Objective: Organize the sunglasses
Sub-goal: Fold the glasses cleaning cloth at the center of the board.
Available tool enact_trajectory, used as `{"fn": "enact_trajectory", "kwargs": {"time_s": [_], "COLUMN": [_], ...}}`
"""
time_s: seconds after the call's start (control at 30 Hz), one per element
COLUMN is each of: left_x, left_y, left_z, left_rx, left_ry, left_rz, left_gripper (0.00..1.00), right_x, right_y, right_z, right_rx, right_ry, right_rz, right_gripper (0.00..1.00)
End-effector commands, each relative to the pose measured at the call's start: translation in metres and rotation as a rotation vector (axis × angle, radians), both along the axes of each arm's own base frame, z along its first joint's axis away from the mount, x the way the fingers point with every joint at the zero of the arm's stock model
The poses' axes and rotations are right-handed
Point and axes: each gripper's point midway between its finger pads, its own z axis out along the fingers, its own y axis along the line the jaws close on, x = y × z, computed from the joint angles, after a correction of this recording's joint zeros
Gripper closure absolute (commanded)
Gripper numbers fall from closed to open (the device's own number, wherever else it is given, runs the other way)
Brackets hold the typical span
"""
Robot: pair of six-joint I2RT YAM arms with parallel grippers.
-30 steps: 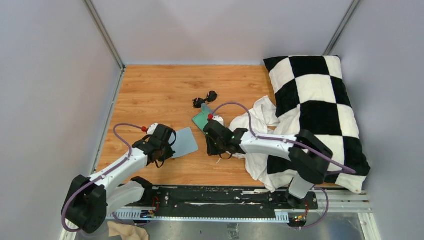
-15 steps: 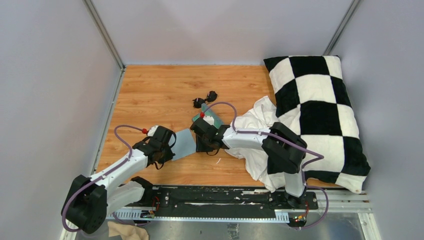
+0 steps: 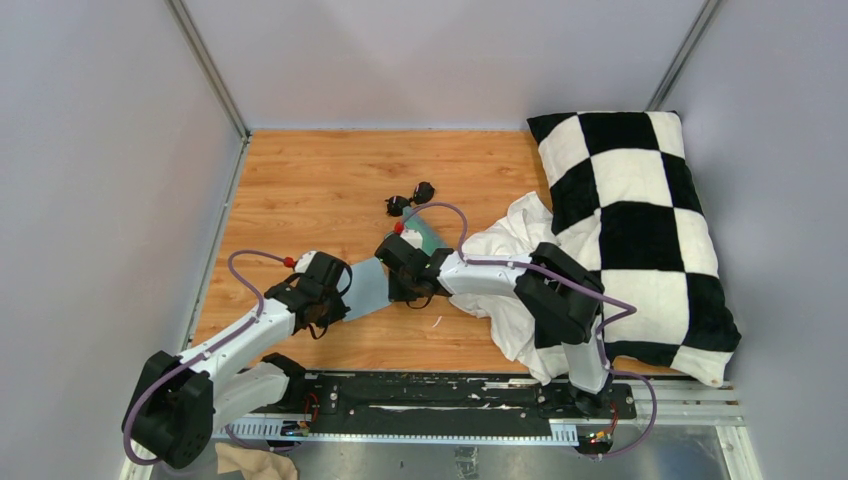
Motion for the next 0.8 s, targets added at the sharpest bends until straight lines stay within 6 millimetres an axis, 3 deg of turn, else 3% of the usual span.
{"fn": "enact_trajectory", "kwargs": {"time_s": [0.0, 0.07, 0.27, 0.6, 0.77], "left_x": [-0.003, -0.003, -0.007, -0.024, -0.023], "left_y": [0.001, 0.0, -0.007, -0.022, -0.018], "left_z": [-0.002, -0.003, 0.0, 0.006, 0.01], "left_rx": [0.008, 0.003, -0.028, -0.146, -0.126], "left_ry": [0.001, 0.005, 0.013, 0.01, 0.004], "left_rz": [-0.014, -0.023, -0.066, -0.109, -0.102], "left_gripper": [1.0, 1.0, 1.0, 1.0, 1.0], "right_x": [-0.016, -0.017, -0.02, -0.046, -0.044], "right_y": [-0.012, -0.012, -0.025, -0.039, -0.039], "right_z": [-0.025, -0.024, -0.017, -0.005, 0.001], "right_rx": [-0.073, -0.068, -0.068, -0.043, -0.046], "right_ry": [0.037, 0.035, 0.011, 0.021, 0.005], "right_rz": [0.031, 0.031, 0.033, 0.064, 0.066], "right_gripper": [0.93, 1.0, 1.0, 1.0, 1.0]}}
